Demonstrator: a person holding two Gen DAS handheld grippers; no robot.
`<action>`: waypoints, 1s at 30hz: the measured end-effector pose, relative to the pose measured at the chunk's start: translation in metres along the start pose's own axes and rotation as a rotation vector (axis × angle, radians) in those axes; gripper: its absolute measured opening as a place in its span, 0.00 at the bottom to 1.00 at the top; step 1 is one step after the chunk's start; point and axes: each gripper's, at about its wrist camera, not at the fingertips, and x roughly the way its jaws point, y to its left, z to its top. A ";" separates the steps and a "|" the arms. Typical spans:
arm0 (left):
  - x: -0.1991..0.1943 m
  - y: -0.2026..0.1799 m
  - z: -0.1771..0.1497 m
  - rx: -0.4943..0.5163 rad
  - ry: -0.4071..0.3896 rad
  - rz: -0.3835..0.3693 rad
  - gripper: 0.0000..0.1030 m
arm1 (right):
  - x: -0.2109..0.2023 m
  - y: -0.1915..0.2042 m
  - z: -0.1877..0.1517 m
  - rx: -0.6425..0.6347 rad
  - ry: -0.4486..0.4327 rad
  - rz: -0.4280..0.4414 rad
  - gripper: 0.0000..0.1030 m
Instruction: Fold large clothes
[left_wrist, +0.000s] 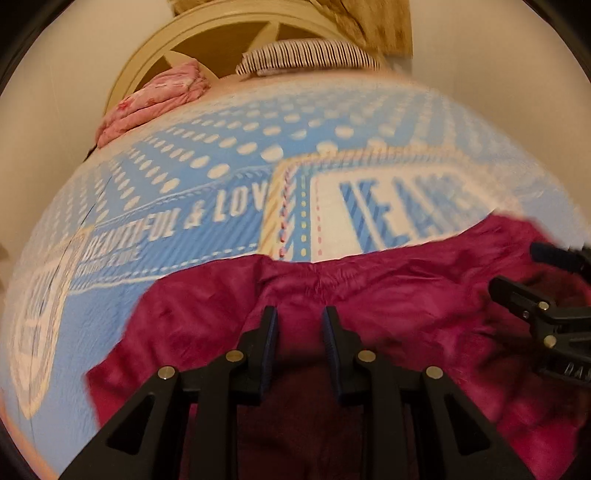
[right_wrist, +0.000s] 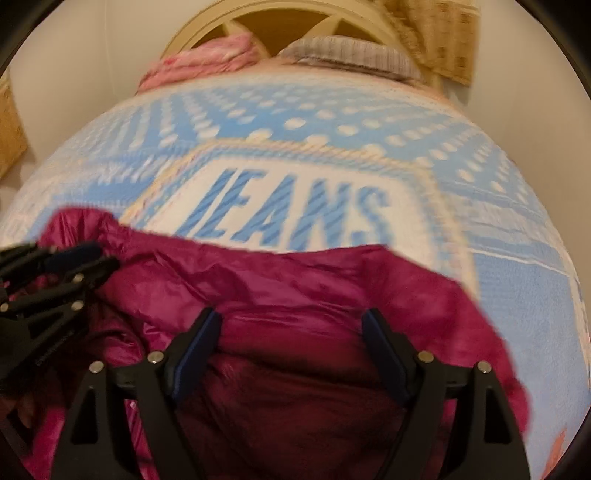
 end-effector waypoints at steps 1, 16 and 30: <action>-0.019 0.007 -0.006 -0.010 -0.022 -0.007 0.26 | -0.018 -0.006 -0.003 0.019 -0.026 0.014 0.84; -0.202 0.052 -0.242 -0.069 -0.044 0.031 0.58 | -0.190 -0.026 -0.194 0.006 -0.011 0.043 0.92; -0.250 0.036 -0.367 -0.099 -0.031 0.017 0.58 | -0.262 -0.041 -0.328 0.149 -0.045 -0.001 0.92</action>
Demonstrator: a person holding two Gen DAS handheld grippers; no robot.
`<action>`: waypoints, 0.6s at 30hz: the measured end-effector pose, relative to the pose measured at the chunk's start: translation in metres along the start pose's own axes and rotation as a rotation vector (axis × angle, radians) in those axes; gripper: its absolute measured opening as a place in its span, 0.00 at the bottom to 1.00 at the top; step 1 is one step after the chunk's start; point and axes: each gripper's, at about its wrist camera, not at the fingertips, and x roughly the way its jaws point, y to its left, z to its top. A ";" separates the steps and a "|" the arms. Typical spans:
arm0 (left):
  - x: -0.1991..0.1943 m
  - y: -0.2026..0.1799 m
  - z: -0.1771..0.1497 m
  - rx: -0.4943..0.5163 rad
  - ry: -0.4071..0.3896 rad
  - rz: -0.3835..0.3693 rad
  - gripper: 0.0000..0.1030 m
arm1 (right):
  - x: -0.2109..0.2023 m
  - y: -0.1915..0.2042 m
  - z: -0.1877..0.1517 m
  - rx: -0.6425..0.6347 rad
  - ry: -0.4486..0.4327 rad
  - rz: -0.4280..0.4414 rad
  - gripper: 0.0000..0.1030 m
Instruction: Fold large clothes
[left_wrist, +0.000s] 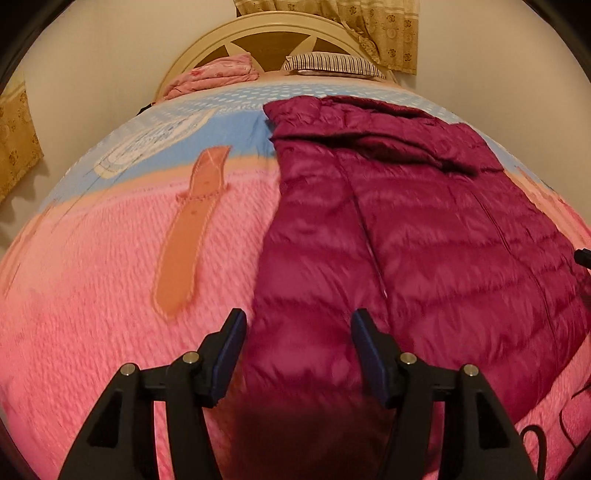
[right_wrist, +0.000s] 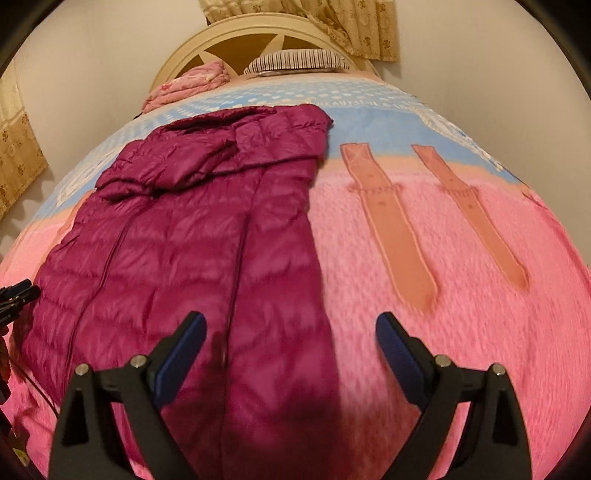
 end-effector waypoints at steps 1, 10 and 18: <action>-0.001 0.000 -0.003 -0.004 -0.008 -0.003 0.58 | -0.004 -0.001 -0.006 0.010 -0.002 0.002 0.92; -0.004 0.006 -0.021 -0.079 -0.018 -0.053 0.58 | -0.015 -0.001 -0.048 0.061 0.016 0.061 0.92; -0.007 0.007 -0.028 -0.105 -0.010 -0.128 0.57 | -0.022 0.009 -0.064 0.050 -0.026 0.076 0.67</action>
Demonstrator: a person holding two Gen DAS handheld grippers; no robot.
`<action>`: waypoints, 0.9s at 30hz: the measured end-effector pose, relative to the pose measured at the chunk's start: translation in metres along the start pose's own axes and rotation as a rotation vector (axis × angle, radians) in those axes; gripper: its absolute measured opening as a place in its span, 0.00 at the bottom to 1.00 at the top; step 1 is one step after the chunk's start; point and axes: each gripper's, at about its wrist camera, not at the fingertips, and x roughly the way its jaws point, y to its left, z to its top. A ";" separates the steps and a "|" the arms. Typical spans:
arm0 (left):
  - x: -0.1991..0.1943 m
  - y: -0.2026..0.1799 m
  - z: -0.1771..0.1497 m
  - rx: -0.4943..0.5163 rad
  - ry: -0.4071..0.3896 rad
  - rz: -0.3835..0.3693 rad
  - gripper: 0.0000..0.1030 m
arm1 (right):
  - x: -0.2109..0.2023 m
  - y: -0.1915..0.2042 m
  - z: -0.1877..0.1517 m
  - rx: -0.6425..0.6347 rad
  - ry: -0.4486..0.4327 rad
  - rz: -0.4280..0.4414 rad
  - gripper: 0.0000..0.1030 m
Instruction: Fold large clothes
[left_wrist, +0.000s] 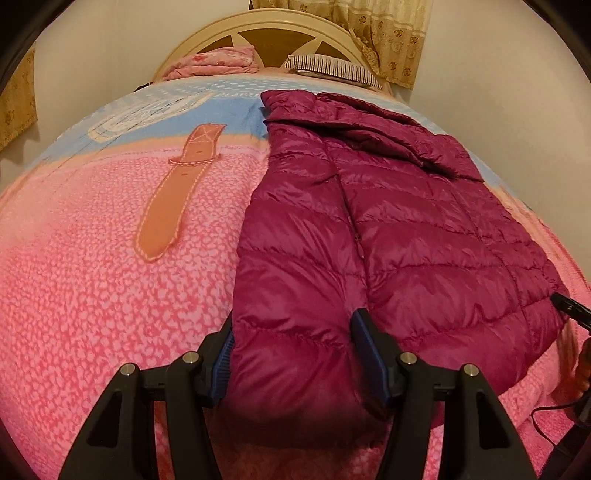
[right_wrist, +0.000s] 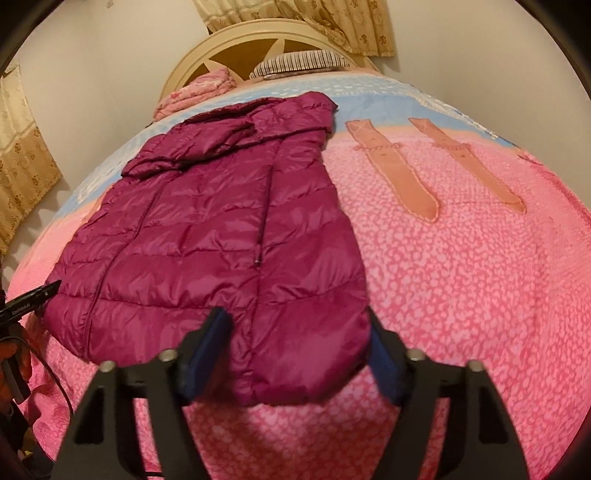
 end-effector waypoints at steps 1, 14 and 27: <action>-0.001 0.000 -0.001 0.001 -0.004 0.001 0.54 | 0.000 0.000 0.000 0.006 -0.004 0.004 0.61; -0.081 -0.018 -0.007 0.074 -0.158 -0.052 0.04 | -0.036 0.006 -0.005 0.053 -0.061 0.163 0.16; -0.255 -0.037 0.021 0.184 -0.427 -0.146 0.04 | -0.210 0.033 0.028 -0.056 -0.401 0.271 0.14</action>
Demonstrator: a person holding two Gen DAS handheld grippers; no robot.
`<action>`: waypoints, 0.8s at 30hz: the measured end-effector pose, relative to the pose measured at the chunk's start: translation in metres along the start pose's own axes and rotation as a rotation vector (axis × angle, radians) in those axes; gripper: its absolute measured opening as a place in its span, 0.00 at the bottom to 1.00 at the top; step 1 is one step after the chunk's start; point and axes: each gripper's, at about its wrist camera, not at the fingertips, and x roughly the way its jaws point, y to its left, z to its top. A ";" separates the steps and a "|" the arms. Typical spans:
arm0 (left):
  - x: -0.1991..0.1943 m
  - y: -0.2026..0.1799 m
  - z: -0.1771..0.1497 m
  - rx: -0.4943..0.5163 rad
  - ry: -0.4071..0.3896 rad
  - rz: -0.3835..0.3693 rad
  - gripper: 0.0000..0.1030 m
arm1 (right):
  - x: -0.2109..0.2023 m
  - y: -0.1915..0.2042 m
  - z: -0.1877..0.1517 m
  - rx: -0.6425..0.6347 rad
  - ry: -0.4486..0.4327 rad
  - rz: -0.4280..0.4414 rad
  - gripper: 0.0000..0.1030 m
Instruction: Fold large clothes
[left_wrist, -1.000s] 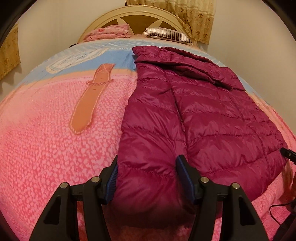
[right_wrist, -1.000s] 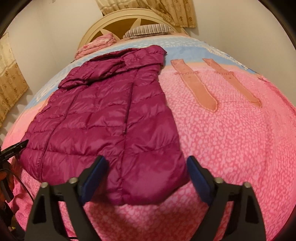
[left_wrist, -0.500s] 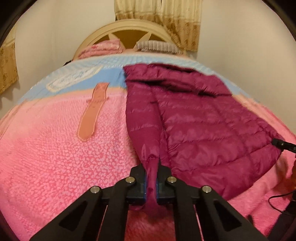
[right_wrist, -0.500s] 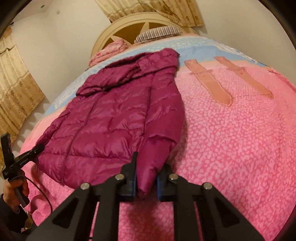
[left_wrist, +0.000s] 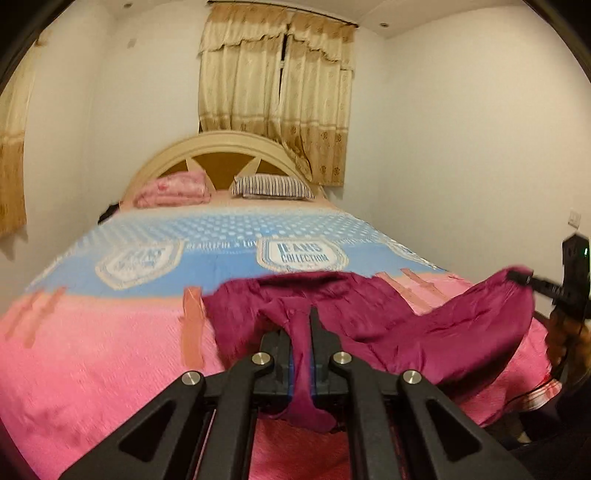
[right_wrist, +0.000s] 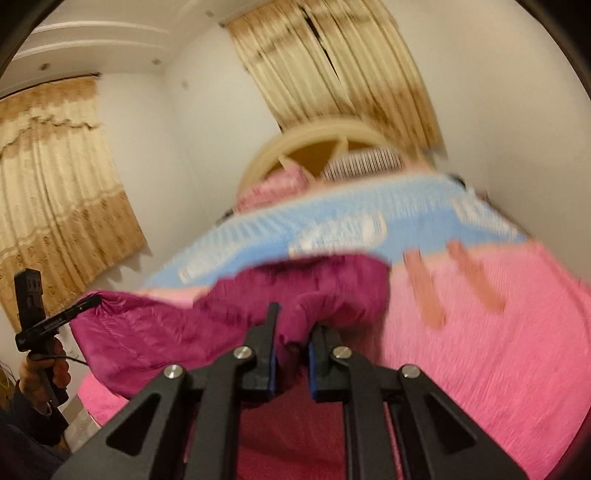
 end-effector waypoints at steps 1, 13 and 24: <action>0.008 0.004 0.000 0.013 0.007 0.017 0.04 | -0.001 0.001 0.004 -0.003 -0.012 0.001 0.14; 0.201 0.091 -0.001 -0.075 0.184 0.070 0.06 | 0.168 -0.041 0.046 0.062 0.070 -0.094 0.14; 0.264 0.112 0.024 -0.227 0.157 0.169 0.46 | 0.273 -0.092 0.052 0.109 0.168 -0.183 0.14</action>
